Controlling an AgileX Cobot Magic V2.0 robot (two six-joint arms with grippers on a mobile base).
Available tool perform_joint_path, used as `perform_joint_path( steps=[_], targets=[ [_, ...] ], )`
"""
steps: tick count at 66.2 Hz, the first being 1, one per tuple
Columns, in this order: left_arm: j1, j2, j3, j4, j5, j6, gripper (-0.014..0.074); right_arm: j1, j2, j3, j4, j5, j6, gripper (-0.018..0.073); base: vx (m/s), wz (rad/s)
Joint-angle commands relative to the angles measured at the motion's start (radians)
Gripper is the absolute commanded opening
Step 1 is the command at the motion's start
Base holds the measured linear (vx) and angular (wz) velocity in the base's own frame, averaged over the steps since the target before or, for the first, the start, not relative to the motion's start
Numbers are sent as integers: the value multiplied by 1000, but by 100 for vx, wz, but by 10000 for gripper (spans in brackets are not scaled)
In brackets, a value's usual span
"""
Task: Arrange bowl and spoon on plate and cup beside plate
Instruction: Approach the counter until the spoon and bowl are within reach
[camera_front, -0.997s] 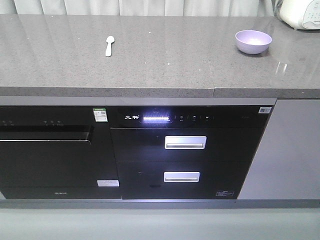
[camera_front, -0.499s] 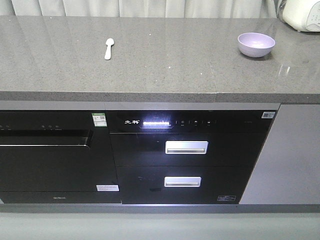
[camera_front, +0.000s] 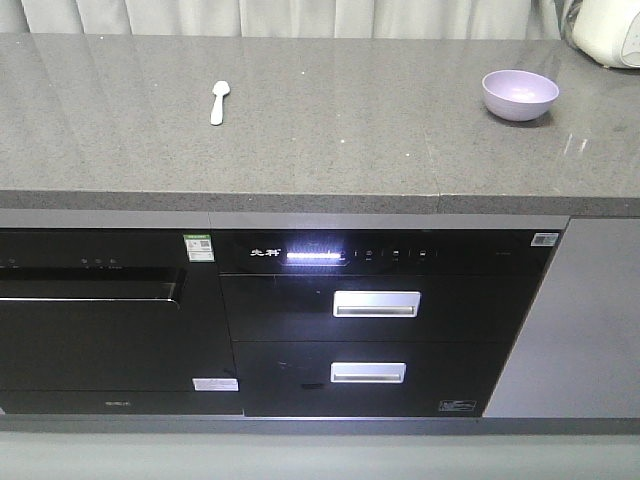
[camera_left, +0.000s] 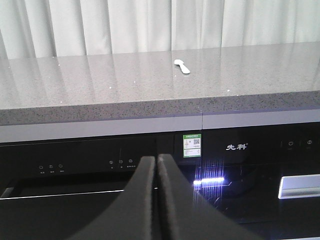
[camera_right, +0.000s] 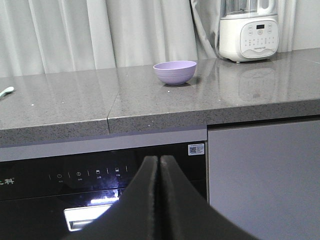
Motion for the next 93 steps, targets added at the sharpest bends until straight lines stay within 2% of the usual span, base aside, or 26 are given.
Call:
perform_joint_path(
  steps=[1,93],
  targets=[
    [0,-17,30,0,-78,-11,-6,-7,-11,16,-5,-78,-4,-5,4,0],
    [0,-17,30,0,-78,-11,-6,-7,-11,16,-5,-78,-4,-5,5,0]
  ],
)
